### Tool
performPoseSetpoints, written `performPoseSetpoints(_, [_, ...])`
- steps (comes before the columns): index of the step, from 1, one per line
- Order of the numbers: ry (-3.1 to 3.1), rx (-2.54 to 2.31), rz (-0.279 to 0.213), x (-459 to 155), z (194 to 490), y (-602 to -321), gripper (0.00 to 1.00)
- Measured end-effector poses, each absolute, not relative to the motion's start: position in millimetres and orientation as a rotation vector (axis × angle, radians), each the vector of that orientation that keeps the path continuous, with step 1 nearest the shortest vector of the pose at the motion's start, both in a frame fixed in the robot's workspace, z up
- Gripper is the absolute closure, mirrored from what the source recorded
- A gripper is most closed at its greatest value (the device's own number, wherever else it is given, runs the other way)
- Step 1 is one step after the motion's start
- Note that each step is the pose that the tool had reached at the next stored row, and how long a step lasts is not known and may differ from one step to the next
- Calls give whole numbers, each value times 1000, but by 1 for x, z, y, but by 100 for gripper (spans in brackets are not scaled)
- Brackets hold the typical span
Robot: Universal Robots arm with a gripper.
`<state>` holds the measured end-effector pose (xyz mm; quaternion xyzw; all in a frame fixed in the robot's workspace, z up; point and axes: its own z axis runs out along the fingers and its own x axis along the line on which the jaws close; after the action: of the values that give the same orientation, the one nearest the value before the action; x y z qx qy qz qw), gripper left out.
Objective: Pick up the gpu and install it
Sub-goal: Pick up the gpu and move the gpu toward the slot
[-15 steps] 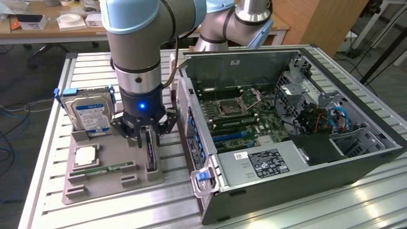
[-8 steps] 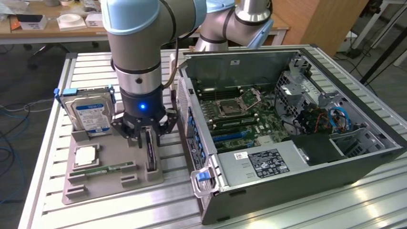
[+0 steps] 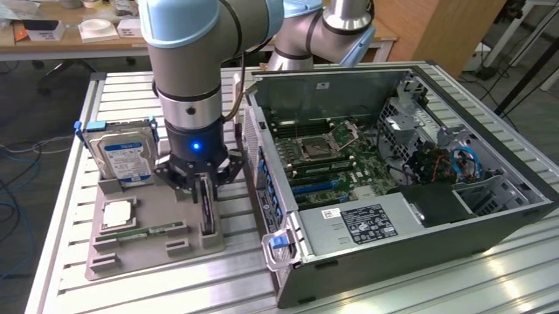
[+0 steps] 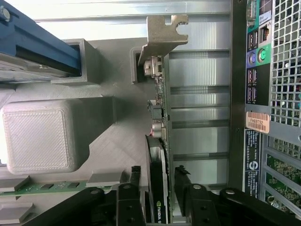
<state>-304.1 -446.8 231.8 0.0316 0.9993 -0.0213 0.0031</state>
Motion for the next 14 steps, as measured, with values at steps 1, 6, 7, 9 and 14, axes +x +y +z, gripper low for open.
performPoseSetpoints(1, [3133, 99, -67, -304, 232, -447, 61])
performPoseSetpoints(6, [3133, 99, -67, -304, 232, -447, 67])
performPoseSetpoints(7, [3133, 99, -67, -304, 232, -447, 67])
performPoseSetpoints(9, [3133, 99, -67, -304, 232, -447, 67])
performPoseSetpoints(14, [3133, 99, -67, -304, 232, -447, 69])
